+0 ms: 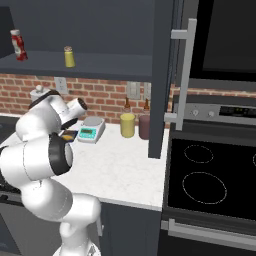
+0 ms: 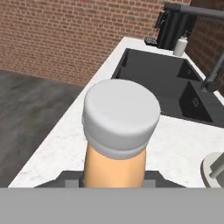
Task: Put the shaker and condiment bottle from the counter next to their counterparts in the cabinet.
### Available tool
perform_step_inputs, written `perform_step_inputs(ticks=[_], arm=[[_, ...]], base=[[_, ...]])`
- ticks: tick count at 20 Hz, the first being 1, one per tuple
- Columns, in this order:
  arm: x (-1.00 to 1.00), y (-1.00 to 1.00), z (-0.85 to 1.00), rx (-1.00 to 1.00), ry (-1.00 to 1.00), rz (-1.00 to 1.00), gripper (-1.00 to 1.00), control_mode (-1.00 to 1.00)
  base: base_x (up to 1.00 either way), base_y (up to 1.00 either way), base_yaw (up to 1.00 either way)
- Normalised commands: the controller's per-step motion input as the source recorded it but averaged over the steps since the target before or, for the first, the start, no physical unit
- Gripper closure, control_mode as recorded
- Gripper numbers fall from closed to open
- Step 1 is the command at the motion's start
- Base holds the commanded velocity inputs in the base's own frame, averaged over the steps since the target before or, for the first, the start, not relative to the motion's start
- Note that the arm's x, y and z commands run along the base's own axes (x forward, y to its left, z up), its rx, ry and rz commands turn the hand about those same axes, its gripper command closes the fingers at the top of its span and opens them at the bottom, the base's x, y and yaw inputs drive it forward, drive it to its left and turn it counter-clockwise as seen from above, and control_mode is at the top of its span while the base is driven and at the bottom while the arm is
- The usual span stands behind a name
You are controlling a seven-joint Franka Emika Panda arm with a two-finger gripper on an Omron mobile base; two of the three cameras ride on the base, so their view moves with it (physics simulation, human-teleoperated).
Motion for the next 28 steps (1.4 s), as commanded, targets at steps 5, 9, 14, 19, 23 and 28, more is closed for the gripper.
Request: perform_step_inputs(ticks=[5, 9, 14, 19, 23, 28], arm=[[0.00, 0.22, 0.37, 0.08, 0.00, -0.20, 1.00, -1.00], [0.00, 0.18, 0.39, 0.11, 0.00, -0.19, 1.00, -1.00], [0.00, 0.14, 0.35, 0.08, 0.00, -0.18, 1.00, -1.00], [0.00, 0.06, 0.25, 0.02, 0.00, -0.18, 1.00, -1.00], [0.00, 0.07, 0.29, 0.00, 0.00, -0.17, 1.00, -1.00], [-0.01, 0.10, 0.41, 0.00, 0.00, -0.13, 1.00, -1.00]], base=[[0.00, 0.00, 0.00], [0.00, 0.00, 0.00], [0.00, 0.00, 0.00], [0.00, 0.00, 0.00], [0.00, 0.00, 0.00], [0.00, 0.00, 0.00]])
